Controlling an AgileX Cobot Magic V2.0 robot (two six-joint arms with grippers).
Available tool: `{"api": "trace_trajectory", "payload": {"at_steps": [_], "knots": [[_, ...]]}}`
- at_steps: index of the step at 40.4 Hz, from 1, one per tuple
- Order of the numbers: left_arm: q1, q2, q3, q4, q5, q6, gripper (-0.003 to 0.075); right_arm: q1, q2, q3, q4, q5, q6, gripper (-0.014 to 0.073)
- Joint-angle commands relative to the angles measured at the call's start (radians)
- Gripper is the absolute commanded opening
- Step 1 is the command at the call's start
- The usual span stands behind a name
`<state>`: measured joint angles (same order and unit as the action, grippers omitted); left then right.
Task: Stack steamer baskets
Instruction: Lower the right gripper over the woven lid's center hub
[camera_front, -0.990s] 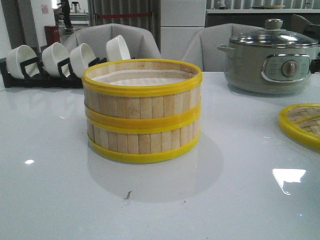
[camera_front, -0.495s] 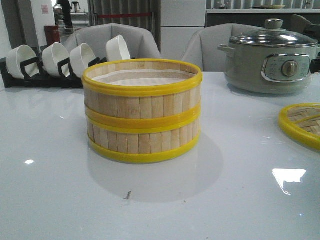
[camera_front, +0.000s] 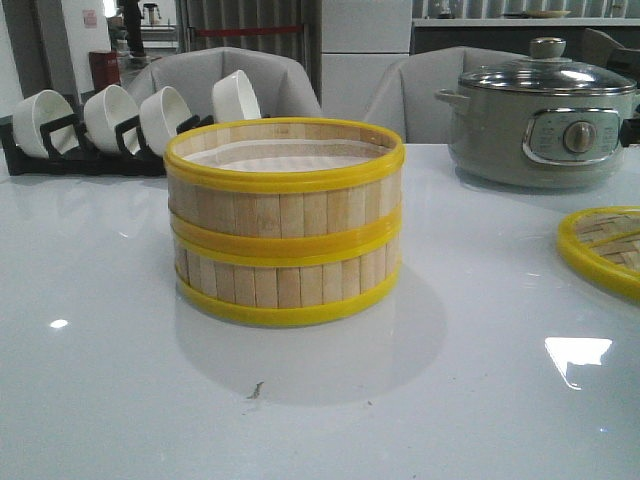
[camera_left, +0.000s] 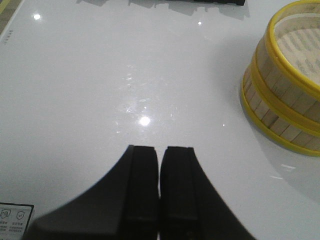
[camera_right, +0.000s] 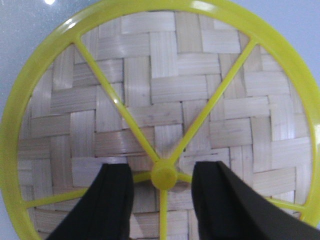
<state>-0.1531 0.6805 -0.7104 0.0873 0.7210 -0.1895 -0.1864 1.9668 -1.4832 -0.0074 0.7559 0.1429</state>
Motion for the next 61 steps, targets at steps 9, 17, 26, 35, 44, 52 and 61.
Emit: {"api": "trace_trajectory", "payload": {"at_steps": [9,17,26,35,44,52,61], "knots": [[-0.004,-0.002,-0.029,0.002,-0.073,-0.012,0.0095,-0.002,-0.056,-0.035,-0.005,-0.022,-0.012,0.0391],[-0.004,-0.002,-0.029,0.002,-0.073,-0.012,0.0095,-0.002,-0.056,-0.035,-0.005,-0.014,-0.012,0.0391],[-0.004,-0.002,-0.029,0.002,-0.073,-0.012,0.0095,-0.002,-0.056,-0.035,-0.005,-0.009,-0.012,0.0391],[-0.004,-0.002,-0.029,0.002,-0.073,-0.012,0.0095,-0.002,-0.056,-0.035,-0.005,-0.009,-0.012,0.0391],[-0.004,-0.002,-0.029,0.002,-0.073,-0.012,0.0095,-0.002,-0.051,-0.035,-0.005,-0.007,-0.012,0.0391],[-0.004,-0.002,-0.029,0.002,-0.073,-0.012,0.0095,-0.002,-0.027,-0.035,-0.005,0.005,-0.012,0.0391],[-0.004,-0.002,-0.029,0.002,-0.073,-0.012,0.0095,-0.002,-0.025,-0.035,-0.005,0.0,-0.012,0.0391]]}}
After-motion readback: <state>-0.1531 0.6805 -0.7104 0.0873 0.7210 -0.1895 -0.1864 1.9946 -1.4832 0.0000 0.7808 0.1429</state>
